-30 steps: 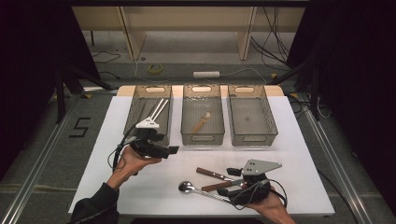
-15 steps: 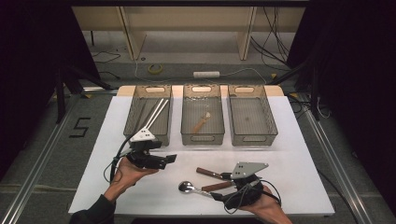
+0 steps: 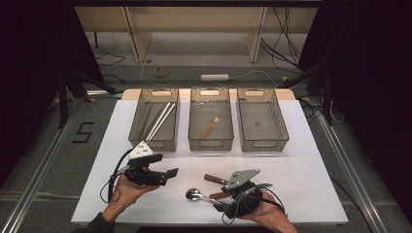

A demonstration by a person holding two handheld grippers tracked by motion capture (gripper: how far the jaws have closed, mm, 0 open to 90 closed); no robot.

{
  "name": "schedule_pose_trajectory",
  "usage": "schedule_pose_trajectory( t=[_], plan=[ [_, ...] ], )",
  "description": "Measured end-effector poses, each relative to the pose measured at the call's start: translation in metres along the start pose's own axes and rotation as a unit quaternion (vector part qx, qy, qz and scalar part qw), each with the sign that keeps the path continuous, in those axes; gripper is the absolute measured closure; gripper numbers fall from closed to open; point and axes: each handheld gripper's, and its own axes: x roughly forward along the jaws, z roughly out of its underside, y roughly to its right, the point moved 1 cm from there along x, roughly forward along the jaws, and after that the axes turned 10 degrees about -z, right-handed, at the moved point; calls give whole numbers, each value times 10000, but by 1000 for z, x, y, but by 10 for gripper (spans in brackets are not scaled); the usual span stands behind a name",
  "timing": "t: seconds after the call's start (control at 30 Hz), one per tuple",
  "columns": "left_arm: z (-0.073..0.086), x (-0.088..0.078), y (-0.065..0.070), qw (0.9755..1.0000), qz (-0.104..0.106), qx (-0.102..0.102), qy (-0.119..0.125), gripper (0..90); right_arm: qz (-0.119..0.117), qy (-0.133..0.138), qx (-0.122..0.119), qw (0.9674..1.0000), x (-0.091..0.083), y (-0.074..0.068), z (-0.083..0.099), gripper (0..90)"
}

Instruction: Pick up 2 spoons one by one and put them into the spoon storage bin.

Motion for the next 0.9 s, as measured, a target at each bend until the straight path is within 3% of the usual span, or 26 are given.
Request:
schedule_pose_trajectory(
  t=[0.47, 0.6, 0.9],
  plan=[
    [8, -11, 2, 9999, -10, -76, 115, 171, 129, -641, 32, 9979, 18, 3, 0, 566],
    [11, -13, 4, 10000, -15, 16, 65, 171, 123, -759, 30, 9970, 22, 5, 1, 601],
    [14, -19, 4, 10000, -13, -28, 84, 171, 115, -966, -1, 9953, 28, 6, 0, 658]
  ],
)
